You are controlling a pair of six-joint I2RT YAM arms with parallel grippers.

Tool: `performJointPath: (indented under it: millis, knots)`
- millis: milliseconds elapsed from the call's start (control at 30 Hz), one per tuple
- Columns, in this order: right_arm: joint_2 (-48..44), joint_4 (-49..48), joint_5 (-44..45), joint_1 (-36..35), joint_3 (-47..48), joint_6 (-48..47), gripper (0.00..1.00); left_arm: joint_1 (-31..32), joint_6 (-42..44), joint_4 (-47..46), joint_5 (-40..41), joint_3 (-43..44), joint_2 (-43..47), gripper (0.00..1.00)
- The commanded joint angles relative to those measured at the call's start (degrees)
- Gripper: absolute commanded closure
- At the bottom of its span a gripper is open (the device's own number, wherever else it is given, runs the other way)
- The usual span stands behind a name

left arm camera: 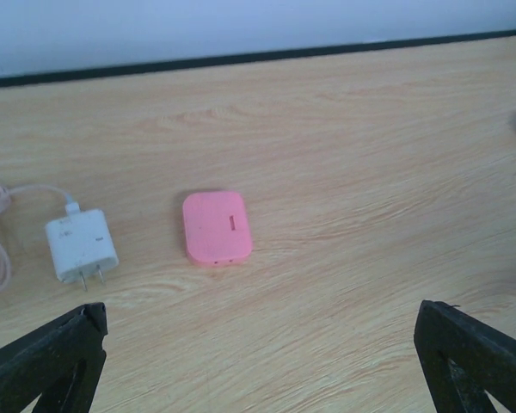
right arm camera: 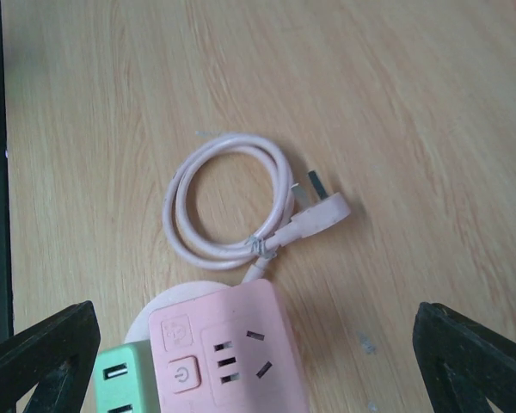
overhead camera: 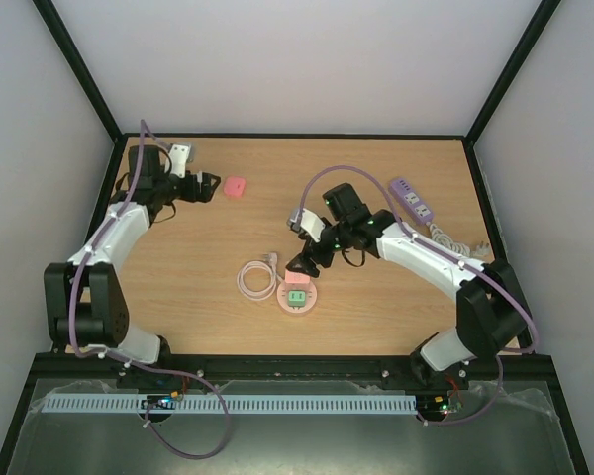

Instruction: Pull the plug off the socket

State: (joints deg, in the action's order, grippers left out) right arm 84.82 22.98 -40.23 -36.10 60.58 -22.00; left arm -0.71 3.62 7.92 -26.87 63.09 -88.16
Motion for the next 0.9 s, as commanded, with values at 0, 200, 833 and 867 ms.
performJointPath:
  millis: [0,200,833,867]
  knots:
    - [2.8,5.8,3.1,-1.6,2.7,-6.5,0.02,-0.4,1.2,-2.9,-2.5,-4.0,6.3,0.01]
    - [6.4,10.5,4.6,-2.7,4.9,-11.2,0.01,-0.4,3.1,-2.1,-6.0,-5.9,10.1,0.01]
    - [8.9,11.2,6.6,-4.3,4.7,-13.5,0.05,-0.4,5.6,2.9,-8.4,-4.2,10.9,0.01]
    - [9.1,11.0,6.7,-4.4,4.7,-13.5,0.05,-0.4,5.6,3.0,-8.6,-4.2,11.0,0.00]
